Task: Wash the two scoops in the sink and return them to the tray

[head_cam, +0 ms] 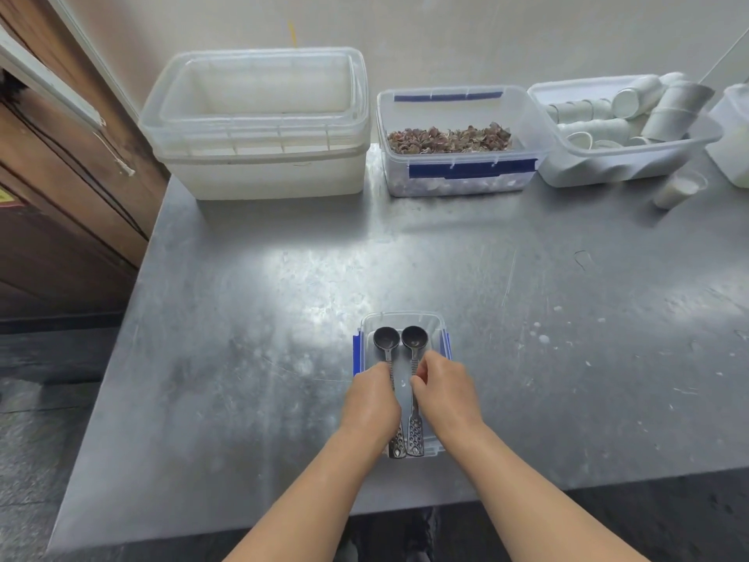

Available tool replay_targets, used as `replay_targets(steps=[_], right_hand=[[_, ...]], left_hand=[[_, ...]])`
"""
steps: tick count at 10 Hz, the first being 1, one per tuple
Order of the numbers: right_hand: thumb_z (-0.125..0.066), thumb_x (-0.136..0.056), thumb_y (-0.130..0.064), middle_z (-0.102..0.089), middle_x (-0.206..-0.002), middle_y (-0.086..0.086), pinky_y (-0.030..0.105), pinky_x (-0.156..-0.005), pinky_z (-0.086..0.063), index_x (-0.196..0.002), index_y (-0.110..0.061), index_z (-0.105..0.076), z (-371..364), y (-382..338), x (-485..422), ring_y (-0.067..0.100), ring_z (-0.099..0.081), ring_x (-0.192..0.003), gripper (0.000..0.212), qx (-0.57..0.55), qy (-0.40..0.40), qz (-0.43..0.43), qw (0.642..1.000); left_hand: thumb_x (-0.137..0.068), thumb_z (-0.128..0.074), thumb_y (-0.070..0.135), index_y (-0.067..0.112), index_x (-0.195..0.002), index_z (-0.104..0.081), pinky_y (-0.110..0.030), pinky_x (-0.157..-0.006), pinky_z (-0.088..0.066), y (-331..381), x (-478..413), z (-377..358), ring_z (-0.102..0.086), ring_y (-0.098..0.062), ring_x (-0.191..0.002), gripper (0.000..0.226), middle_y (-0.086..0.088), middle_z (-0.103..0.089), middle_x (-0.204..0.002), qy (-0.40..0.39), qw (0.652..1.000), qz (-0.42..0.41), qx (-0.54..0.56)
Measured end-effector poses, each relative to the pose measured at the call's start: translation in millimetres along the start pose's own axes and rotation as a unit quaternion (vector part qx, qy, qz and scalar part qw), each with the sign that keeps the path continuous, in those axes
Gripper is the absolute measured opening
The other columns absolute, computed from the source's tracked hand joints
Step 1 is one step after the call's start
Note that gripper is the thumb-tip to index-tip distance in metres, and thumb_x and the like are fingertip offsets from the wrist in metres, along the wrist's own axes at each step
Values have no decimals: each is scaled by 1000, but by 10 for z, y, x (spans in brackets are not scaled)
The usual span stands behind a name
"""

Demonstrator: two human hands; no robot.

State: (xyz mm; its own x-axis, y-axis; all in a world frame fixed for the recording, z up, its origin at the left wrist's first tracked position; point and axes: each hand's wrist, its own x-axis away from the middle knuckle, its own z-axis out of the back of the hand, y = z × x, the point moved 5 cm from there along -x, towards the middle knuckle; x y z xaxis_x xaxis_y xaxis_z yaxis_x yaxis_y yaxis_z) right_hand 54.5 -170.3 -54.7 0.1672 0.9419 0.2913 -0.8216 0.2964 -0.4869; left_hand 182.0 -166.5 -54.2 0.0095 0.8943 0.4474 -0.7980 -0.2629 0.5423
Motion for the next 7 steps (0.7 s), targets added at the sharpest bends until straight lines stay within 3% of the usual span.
replay_targets(steps=[2, 3, 4, 7], right_hand=[[-55, -85, -14, -67, -82, 6, 34, -62, -41, -79, -14, -54, 72, -7, 36, 25, -54, -71, 6, 9, -3, 29, 1000], [-54, -85, -18, -68, -84, 4, 35, -67, -46, -79, -19, -53, 194, -42, 96, 26, -61, -79, 6, -10, -15, 43, 999], [-51, -86, -20, -68, -86, 5, 37, -68, -48, -82, -19, -55, 355, -80, 124, 26, -62, -80, 6, -10, -20, 70, 997], [-50, -85, -22, -70, -97, 6, 37, -73, -53, -95, -16, -64, 999, -392, 261, 27, -63, -87, 18, 30, -19, 138, 990]], left_hand=[[-84, -46, 0, 14, -109, -60, -42, -76, -58, 33, 90, 11, -65, -26, -86, 32, -8, -67, -101, 4, 1000, 10, -11], [-85, -45, 2, 13, -115, -60, -39, -83, -55, 70, 134, 152, -65, -27, -97, 35, -9, -68, -108, 28, 999, 6, -13], [-86, -47, 11, 16, -112, -65, -29, -78, -50, 134, 197, 366, -66, -26, -97, 32, -8, -70, -108, 66, 998, -6, -2], [-87, -42, 15, 12, -100, -65, -32, -64, -43, 333, 476, 962, -58, -26, -80, 27, -9, -67, -98, 128, 986, -42, -95]])
